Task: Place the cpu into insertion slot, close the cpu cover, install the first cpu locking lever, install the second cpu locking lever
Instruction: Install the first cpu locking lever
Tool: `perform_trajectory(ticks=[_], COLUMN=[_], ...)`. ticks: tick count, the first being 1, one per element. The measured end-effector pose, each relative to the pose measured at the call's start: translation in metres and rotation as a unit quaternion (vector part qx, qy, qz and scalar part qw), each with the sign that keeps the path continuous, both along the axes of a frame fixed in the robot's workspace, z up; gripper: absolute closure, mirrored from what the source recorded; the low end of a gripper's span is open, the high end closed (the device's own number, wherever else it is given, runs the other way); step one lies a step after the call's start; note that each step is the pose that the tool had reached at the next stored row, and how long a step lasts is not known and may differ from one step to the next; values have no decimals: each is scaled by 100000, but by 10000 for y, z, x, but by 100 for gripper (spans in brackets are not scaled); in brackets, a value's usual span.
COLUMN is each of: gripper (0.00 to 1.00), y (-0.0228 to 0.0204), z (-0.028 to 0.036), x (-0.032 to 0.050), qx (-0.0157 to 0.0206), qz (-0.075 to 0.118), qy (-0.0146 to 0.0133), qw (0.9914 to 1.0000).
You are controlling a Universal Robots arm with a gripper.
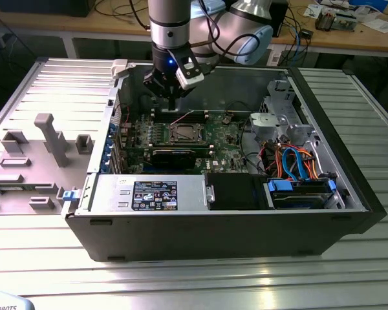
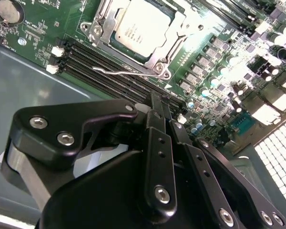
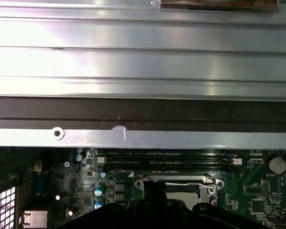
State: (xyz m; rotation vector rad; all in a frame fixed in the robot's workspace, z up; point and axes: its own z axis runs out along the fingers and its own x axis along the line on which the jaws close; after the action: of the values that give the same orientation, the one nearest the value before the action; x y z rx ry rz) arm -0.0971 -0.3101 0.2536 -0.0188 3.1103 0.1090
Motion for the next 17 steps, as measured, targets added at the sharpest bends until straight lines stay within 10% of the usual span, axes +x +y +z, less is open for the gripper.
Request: perform_trajectory(ticks=[17], gripper=[89], y=[4], z=[-189], x=[197], qx=[-532], qz=[839], qy=[4], qw=[99995])
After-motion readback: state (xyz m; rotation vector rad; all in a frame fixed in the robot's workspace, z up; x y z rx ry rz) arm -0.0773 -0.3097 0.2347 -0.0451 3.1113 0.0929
